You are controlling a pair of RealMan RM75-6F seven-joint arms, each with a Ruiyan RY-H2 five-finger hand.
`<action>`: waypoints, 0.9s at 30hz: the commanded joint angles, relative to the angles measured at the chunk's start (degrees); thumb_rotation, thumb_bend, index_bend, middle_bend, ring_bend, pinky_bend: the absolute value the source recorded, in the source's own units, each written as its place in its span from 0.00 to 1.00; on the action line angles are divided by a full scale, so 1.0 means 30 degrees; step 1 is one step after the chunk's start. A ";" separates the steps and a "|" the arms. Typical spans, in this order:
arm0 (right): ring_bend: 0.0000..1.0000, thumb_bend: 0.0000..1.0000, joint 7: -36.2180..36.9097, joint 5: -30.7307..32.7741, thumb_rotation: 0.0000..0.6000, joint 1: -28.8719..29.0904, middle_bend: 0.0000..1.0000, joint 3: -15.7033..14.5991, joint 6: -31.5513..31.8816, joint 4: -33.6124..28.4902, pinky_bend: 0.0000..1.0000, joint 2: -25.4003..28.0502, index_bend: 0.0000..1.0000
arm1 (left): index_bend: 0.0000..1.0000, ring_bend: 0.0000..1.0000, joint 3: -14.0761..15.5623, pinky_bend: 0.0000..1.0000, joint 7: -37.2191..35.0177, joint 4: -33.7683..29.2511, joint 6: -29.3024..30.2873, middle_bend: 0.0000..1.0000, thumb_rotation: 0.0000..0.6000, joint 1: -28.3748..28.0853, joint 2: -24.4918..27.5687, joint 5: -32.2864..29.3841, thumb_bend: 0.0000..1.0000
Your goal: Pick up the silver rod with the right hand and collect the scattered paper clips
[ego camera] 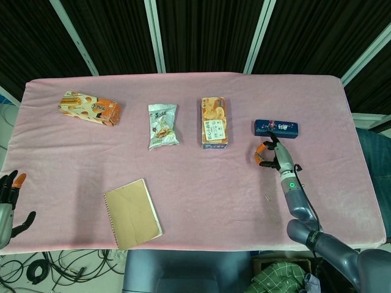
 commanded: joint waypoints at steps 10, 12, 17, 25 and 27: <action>0.03 0.38 0.0529 -0.0530 1.00 0.0069 0.00 -0.0218 -0.0089 0.0617 0.21 -0.0413 0.60 | 0.01 0.00 -0.0017 0.00 -0.0066 -0.0008 0.0042 0.00 1.00 0.0007 0.0018 0.0018 0.28; 0.03 0.38 0.0567 -0.0563 1.00 0.0035 0.00 -0.0186 0.0012 0.0543 0.21 -0.0363 0.60 | 0.01 0.00 -0.0023 0.00 -0.0089 -0.0009 0.0042 0.00 1.00 0.0008 0.0032 0.0009 0.28; 0.03 0.38 0.0615 -0.0660 1.00 -0.0166 0.00 -0.0162 0.0260 -0.0004 0.21 0.0027 0.60 | 0.01 0.00 0.0000 0.00 -0.0103 -0.0015 -0.0010 0.00 1.00 -0.0007 0.0041 0.0018 0.28; 0.03 0.38 0.0610 -0.0812 1.00 -0.0589 0.00 -0.0294 0.0570 -0.1370 0.21 0.0735 0.60 | 0.01 0.00 0.0026 0.00 -0.0056 -0.0040 0.0015 0.00 1.00 0.0003 0.0024 0.0069 0.28; 0.03 0.38 0.0581 -0.0859 1.00 -0.0672 0.00 -0.0327 0.0667 -0.1705 0.21 0.0883 0.60 | 0.01 0.00 0.0023 0.00 -0.0043 -0.0039 0.0038 0.00 1.00 0.0014 0.0025 0.0070 0.28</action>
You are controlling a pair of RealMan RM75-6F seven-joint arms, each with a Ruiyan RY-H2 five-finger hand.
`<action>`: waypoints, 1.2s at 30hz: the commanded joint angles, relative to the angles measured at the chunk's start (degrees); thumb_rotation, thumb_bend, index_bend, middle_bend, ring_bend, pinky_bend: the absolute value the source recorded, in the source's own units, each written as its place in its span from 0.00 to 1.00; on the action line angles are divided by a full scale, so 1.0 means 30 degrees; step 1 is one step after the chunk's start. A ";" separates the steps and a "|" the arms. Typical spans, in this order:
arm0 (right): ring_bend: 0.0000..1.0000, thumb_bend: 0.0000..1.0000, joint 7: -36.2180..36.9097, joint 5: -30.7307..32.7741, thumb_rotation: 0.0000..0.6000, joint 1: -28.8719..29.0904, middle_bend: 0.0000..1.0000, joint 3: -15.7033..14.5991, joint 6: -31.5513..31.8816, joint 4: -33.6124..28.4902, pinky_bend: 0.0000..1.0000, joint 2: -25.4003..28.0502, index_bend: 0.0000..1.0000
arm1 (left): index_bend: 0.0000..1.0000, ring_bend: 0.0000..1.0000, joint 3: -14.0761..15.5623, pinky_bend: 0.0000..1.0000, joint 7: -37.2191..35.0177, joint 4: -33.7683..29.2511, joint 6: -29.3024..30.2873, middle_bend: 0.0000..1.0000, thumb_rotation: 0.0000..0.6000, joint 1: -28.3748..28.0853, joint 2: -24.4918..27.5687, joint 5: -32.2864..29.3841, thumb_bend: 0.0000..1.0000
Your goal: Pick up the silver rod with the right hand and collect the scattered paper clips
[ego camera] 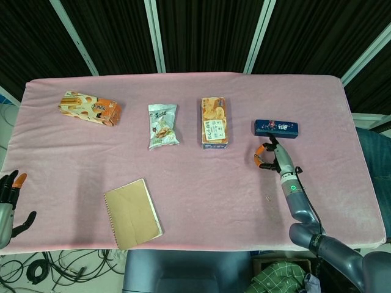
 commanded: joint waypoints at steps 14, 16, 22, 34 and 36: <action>0.03 0.38 -0.0624 -0.0257 1.00 -0.0802 0.00 -0.0440 0.0842 -0.2691 0.21 0.1320 0.61 | 0.01 0.00 0.0004 0.00 -0.0044 -0.0013 -0.0051 0.00 1.00 -0.0012 0.0037 -0.0016 0.28; 0.03 0.38 -0.0658 -0.0310 1.00 -0.0991 0.00 -0.0554 0.0945 -0.3100 0.21 0.1602 0.61 | 0.01 0.00 0.0006 0.00 -0.0048 -0.0024 -0.0037 0.00 1.00 -0.0008 0.0036 -0.0003 0.28; 0.03 0.38 -0.0528 -0.0633 1.00 -0.1689 0.00 -0.0915 0.1472 -0.4244 0.21 0.2519 0.61 | 0.01 0.00 0.0023 0.00 -0.0037 -0.0029 -0.0046 0.00 1.00 -0.0011 0.0036 0.0020 0.28; 0.03 0.38 0.0208 -0.0773 1.00 -0.2508 0.00 -0.1452 0.1725 -0.4434 0.21 0.3046 0.61 | 0.01 0.00 0.0058 0.00 0.0104 -0.0043 -0.0009 0.00 1.00 -0.0002 -0.0030 0.0098 0.28; 0.03 0.38 0.0335 -0.0787 1.00 -0.2521 0.00 -0.1530 0.1616 -0.4221 0.21 0.2956 0.61 | 0.01 0.00 0.0045 0.00 0.0115 -0.0044 -0.0011 0.00 1.00 -0.0001 -0.0037 0.0071 0.28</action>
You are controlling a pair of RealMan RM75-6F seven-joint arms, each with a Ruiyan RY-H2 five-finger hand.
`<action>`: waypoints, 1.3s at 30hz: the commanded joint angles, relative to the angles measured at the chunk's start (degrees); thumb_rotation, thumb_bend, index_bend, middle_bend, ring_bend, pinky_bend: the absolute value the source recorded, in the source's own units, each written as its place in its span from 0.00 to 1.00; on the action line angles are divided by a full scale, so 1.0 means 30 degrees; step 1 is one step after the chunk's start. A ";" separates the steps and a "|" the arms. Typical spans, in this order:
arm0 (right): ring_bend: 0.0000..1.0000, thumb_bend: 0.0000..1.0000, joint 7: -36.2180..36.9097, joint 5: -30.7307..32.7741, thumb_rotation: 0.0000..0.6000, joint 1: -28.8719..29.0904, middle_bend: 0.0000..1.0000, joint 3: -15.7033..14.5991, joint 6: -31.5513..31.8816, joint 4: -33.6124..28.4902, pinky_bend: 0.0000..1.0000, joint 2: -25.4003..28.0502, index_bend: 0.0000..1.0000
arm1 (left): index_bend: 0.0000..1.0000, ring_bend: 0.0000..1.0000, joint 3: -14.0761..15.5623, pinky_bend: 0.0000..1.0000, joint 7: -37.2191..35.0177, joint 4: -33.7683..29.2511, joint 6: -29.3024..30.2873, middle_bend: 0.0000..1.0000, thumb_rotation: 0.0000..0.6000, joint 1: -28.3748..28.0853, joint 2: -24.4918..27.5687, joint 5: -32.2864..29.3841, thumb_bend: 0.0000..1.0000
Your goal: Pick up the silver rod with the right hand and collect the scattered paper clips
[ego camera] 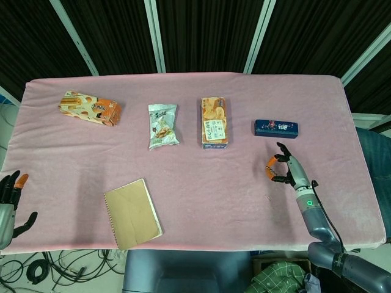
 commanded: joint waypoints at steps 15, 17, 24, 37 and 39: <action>0.03 0.38 0.1210 0.0324 1.00 0.0217 0.00 0.0315 -0.0401 0.2473 0.21 -0.1260 0.61 | 0.01 0.00 -0.0012 0.00 0.0051 0.0008 -0.0025 0.00 1.00 -0.0007 -0.0016 -0.0035 0.28; 0.03 0.38 0.1358 0.0376 1.00 0.0231 0.00 0.0351 -0.0494 0.2752 0.21 -0.1352 0.61 | 0.01 0.00 -0.0017 0.00 0.0063 0.0008 -0.0035 0.00 1.00 -0.0010 -0.0020 -0.0052 0.28; 0.03 0.38 0.1942 0.0211 1.00 0.0199 0.00 0.0257 -0.0751 0.3615 0.21 -0.1658 0.61 | 0.01 0.00 -0.0020 0.00 0.0159 0.0018 -0.0029 0.00 1.00 -0.0005 -0.0055 -0.0069 0.28; 0.03 0.38 0.2392 -0.0251 1.00 0.0185 0.00 0.0074 -0.0842 0.3999 0.21 -0.1893 0.61 | 0.01 0.00 -0.0019 0.00 0.0156 0.0032 -0.0005 0.00 1.00 0.0000 -0.0058 -0.0044 0.27; 0.03 0.38 0.2399 -0.0295 1.00 0.0171 0.00 0.0042 -0.0844 0.3987 0.21 -0.1914 0.61 | 0.01 0.00 -0.0019 0.00 0.0151 0.0037 -0.0013 0.00 1.00 -0.0002 -0.0058 -0.0049 0.28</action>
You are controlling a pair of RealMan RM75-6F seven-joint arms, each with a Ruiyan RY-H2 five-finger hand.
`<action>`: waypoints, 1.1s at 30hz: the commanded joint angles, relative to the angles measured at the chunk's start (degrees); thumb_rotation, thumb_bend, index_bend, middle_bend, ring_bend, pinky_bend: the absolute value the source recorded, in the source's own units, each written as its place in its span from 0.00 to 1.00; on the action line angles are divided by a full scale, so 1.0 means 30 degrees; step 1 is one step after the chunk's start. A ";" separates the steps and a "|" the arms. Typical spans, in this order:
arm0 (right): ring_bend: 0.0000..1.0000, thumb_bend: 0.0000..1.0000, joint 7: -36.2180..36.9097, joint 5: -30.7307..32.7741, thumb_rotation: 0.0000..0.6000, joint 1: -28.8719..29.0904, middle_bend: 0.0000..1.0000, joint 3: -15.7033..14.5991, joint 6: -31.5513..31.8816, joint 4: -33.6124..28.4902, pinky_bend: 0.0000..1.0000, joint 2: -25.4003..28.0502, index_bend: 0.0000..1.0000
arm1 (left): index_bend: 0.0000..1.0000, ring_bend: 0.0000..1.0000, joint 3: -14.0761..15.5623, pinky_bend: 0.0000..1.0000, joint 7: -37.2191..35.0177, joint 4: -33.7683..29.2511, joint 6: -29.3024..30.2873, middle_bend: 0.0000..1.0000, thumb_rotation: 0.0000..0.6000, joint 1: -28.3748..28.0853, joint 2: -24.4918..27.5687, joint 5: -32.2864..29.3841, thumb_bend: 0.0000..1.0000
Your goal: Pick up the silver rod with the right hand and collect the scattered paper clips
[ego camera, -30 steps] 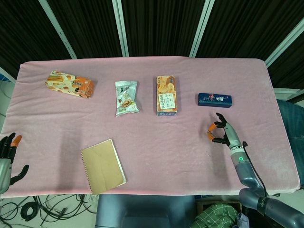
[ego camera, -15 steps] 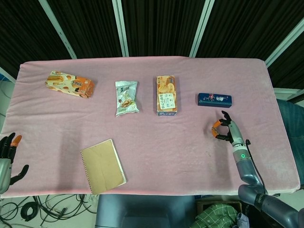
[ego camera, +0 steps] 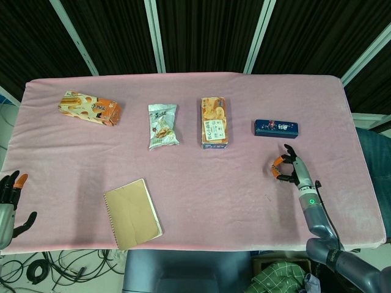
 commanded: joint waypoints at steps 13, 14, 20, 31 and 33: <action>0.03 0.38 -0.0071 -0.0291 1.00 -0.0011 0.00 -0.0015 0.0218 -0.1073 0.21 0.0182 0.61 | 0.01 0.00 -0.0016 0.00 -0.0022 -0.0017 0.0042 0.00 1.00 0.0016 -0.0002 -0.0005 0.28; 0.03 0.38 -0.0105 -0.0280 1.00 -0.0005 0.00 -0.0005 0.0229 -0.1116 0.21 0.0186 0.61 | 0.01 0.00 -0.0017 0.00 -0.0030 -0.0018 0.0043 0.00 1.00 0.0017 0.0000 -0.0007 0.28; 0.03 0.38 -0.0416 -0.0098 1.00 0.0032 0.00 0.0052 0.0219 -0.1278 0.21 0.0189 0.61 | 0.01 0.00 -0.0021 0.00 -0.0057 -0.0023 0.0025 0.00 1.00 0.0005 0.0020 -0.0005 0.28; 0.03 0.38 -0.0549 -0.0193 1.00 -0.0148 0.00 0.0159 0.0631 -0.1881 0.21 0.0726 0.61 | 0.01 0.00 -0.0018 0.00 -0.0048 -0.0045 -0.0013 0.00 1.00 -0.0007 0.0016 -0.0020 0.28; 0.03 0.38 -0.0608 -0.0261 1.00 -0.0181 0.00 0.0165 0.0743 -0.2121 0.21 0.0899 0.61 | 0.01 0.00 -0.0009 0.00 -0.0048 -0.0043 -0.0008 0.00 1.00 -0.0005 0.0020 -0.0005 0.28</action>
